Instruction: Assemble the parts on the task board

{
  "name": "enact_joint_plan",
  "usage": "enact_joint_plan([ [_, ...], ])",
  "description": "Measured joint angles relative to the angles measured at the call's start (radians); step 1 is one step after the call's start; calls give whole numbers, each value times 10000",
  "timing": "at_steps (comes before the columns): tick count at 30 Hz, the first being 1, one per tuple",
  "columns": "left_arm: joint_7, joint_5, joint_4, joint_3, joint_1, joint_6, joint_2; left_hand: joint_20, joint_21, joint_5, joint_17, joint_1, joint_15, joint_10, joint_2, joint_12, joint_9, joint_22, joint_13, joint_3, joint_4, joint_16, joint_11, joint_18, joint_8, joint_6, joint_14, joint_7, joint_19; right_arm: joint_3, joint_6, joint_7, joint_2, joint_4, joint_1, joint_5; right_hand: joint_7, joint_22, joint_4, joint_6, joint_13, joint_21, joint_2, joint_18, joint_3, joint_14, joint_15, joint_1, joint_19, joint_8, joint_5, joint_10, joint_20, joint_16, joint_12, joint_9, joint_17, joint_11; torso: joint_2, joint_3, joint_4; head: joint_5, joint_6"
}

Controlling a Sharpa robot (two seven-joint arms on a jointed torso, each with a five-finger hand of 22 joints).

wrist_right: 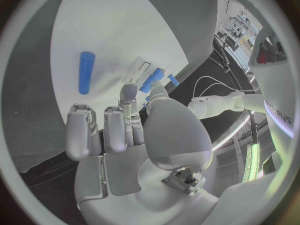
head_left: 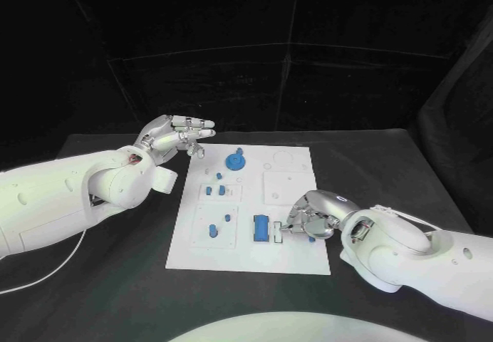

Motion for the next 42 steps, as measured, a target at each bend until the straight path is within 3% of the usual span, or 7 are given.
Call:
enact_joint_plan([
  [6,0,0,0,-1,0,0,0,0,0,0,0,0,0,0,0,0,0,1,0,0,0,0,0,0,0,0,0,0,0,2,-288,493,-981,145,5,601,23,0,-176,-23,-108,0,171,0,10,-3,26,447,-36,-89,228,-14,36,-37,-58,-69,-39,14,-12,0,-35,-85,57],
  [8,0,0,3,-10,0,0,6,0,0,0,0,0,0,0,0,0,0,0,0,0,0,0,0,0,0,0,0,0,0,-1,-288,500,-1193,182,5,632,-8,0,-194,123,-77,0,125,0,-7,-3,26,502,6,-89,266,-14,77,-37,-45,-61,-22,15,-19,0,-50,-123,65],
  [15,1,1,17,-103,0,2,16,0,0,0,-9,0,0,0,0,0,0,1,0,0,0,0,0,0,0,0,0,0,0,-4,-69,31,-1448,235,3,272,-119,-1,-27,494,270,44,125,0,-276,-3,26,502,63,-31,543,188,20,-37,535,136,113,-111,-30,3,-72,-227,94],
  [31,1,1,25,-137,0,10,3,0,0,0,-8,0,0,0,0,0,0,-7,0,0,0,0,0,0,0,0,0,0,0,-10,974,-837,-802,-221,-8,-725,-160,-1,191,548,519,116,111,0,-493,-3,25,327,173,-31,543,288,-12,86,886,314,279,-140,-25,-6,-44,-229,48],
  [42,0,1,19,-137,0,11,-12,0,0,0,-7,0,0,0,0,0,0,-6,0,0,0,0,0,0,0,0,0,0,0,7,1249,-948,-405,-301,5,-1132,-151,-1,207,563,849,214,72,1,-565,-3,25,289,241,-34,543,403,-14,253,1346,378,449,-112,-21,-2,-44,-199,17],
])
